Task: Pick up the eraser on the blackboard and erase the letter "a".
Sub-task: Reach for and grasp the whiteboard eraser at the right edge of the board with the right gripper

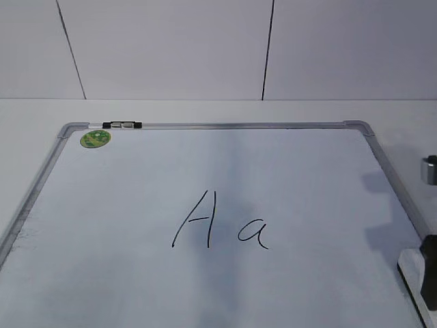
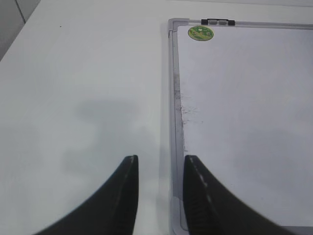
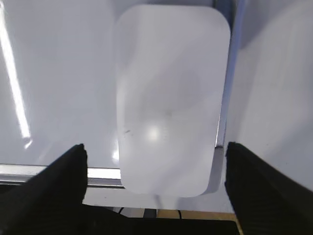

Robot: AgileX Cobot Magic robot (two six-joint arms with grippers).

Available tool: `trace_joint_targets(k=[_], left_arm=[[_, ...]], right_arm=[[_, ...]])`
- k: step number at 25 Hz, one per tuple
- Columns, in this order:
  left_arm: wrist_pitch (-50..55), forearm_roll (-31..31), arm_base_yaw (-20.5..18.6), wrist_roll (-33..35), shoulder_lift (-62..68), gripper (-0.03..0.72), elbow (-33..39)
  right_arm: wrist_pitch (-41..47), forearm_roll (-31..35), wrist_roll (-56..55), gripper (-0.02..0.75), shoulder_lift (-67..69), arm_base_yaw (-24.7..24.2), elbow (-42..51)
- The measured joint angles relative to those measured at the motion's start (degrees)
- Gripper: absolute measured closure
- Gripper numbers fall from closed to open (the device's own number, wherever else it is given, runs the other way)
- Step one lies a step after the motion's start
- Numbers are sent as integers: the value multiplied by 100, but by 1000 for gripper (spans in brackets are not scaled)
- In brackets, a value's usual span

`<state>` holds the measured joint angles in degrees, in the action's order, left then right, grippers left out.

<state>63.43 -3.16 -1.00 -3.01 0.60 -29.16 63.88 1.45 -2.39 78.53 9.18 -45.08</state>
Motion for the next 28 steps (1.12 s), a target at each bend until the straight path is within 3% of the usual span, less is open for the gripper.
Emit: trace_joint_targets(k=[28], left_arm=[[0, -139, 0, 0, 0, 454, 0]], right_arm=[[-741, -145, -274, 82, -56, 0, 321]])
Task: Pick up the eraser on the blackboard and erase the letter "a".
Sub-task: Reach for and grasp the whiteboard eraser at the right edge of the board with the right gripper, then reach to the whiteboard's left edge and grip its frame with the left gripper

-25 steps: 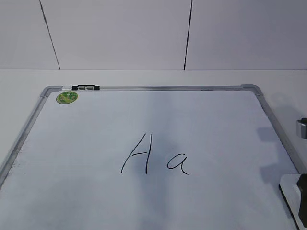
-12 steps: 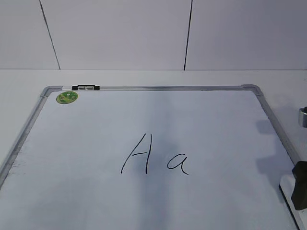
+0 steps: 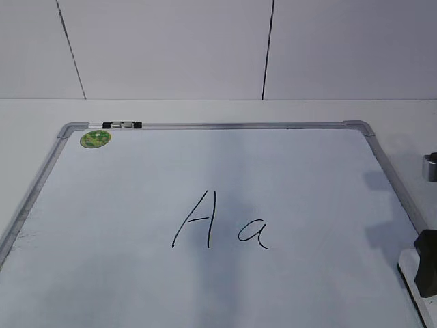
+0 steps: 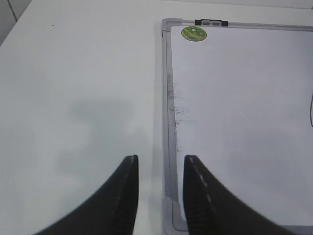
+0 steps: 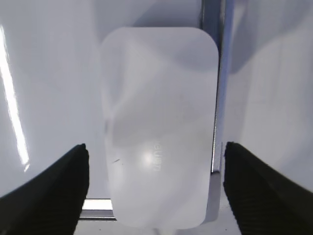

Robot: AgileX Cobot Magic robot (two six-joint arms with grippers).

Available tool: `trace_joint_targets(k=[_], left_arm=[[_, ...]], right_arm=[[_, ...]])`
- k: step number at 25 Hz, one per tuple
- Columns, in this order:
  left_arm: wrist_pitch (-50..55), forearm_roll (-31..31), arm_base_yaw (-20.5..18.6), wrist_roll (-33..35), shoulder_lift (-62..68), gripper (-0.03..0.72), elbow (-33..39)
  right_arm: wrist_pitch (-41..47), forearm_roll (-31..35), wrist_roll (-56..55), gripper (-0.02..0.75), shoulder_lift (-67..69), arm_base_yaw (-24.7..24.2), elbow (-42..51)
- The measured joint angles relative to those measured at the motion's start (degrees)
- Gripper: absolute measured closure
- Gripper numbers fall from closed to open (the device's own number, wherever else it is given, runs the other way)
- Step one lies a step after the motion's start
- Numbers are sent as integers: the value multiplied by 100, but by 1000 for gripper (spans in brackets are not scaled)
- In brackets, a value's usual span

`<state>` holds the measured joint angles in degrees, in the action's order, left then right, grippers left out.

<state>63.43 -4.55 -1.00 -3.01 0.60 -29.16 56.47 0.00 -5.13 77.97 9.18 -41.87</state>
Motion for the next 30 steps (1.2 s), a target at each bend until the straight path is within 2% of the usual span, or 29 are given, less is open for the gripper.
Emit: trace_joint_targets(k=[13, 30], left_arm=[[0, 0, 0, 0, 0, 454, 0], [0, -9, 0, 0, 0, 454, 0]], right_arm=[[-59, 0, -7, 85, 255, 0, 90], [-586, 82, -12, 94, 341, 0, 376]])
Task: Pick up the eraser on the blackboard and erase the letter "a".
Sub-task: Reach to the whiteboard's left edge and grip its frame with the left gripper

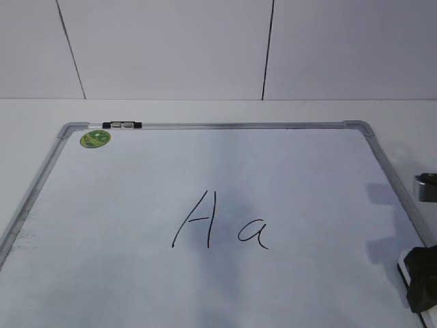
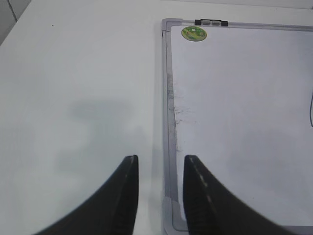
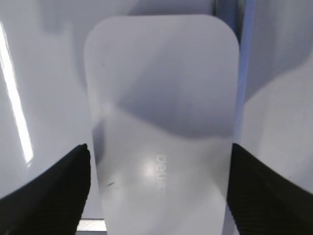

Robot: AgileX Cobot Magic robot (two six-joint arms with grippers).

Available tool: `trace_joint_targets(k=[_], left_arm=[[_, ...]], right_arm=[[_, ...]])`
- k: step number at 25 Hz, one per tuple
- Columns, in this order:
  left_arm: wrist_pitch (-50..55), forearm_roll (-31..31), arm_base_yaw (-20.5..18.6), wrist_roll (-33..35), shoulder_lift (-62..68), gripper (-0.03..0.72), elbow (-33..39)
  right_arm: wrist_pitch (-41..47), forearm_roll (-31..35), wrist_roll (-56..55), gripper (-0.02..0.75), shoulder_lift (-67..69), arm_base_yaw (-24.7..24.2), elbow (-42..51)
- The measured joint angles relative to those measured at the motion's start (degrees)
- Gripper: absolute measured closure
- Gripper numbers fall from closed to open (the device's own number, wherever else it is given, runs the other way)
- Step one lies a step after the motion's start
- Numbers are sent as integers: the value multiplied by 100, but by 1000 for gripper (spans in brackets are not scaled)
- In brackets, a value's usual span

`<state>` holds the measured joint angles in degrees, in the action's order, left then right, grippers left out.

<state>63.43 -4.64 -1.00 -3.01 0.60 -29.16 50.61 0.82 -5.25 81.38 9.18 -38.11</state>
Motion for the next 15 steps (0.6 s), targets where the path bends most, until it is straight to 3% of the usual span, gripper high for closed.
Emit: trace_joint_targets(k=[15], left_arm=[[0, 0, 0, 0, 0, 454, 0]], right_arm=[[-33, -82, -9, 129, 218, 0, 0]])
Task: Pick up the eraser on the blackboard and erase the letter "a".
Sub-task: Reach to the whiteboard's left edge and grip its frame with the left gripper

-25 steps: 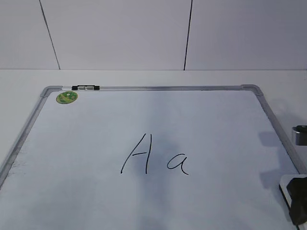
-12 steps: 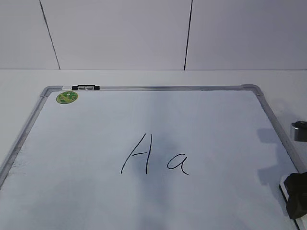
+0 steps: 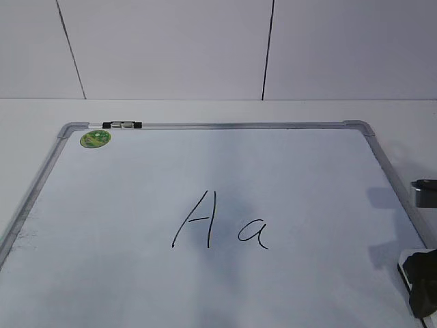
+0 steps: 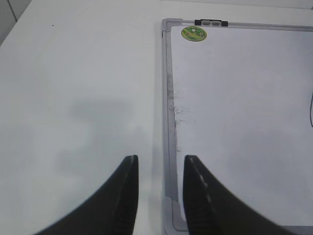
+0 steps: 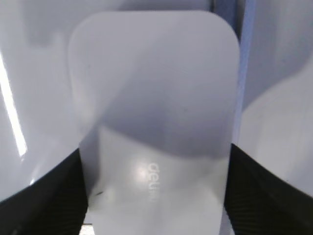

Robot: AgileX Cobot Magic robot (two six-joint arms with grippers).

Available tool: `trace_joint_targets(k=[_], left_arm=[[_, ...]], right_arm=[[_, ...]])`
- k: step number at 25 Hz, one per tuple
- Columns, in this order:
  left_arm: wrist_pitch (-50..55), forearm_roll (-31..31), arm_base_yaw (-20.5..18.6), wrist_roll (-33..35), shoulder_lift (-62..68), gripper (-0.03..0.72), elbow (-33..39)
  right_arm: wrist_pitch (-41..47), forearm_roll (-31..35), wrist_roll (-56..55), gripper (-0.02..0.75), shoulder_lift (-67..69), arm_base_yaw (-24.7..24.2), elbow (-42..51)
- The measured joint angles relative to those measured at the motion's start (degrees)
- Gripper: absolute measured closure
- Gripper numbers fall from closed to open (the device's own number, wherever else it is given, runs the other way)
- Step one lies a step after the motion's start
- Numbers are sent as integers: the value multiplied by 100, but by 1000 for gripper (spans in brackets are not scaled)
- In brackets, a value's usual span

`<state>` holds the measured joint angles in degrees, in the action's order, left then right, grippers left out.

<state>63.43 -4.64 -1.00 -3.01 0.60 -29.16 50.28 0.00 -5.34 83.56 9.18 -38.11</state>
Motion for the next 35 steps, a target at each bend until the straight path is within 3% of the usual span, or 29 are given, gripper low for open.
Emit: trace_joint_targets(k=[13, 35], left_arm=[[0, 0, 0, 0, 0, 454, 0], [0, 0, 0, 0, 0, 454, 0]], right_arm=[[-10, -51, 0, 197, 0, 0, 0], [-32, 0, -4, 199, 0, 0, 0]])
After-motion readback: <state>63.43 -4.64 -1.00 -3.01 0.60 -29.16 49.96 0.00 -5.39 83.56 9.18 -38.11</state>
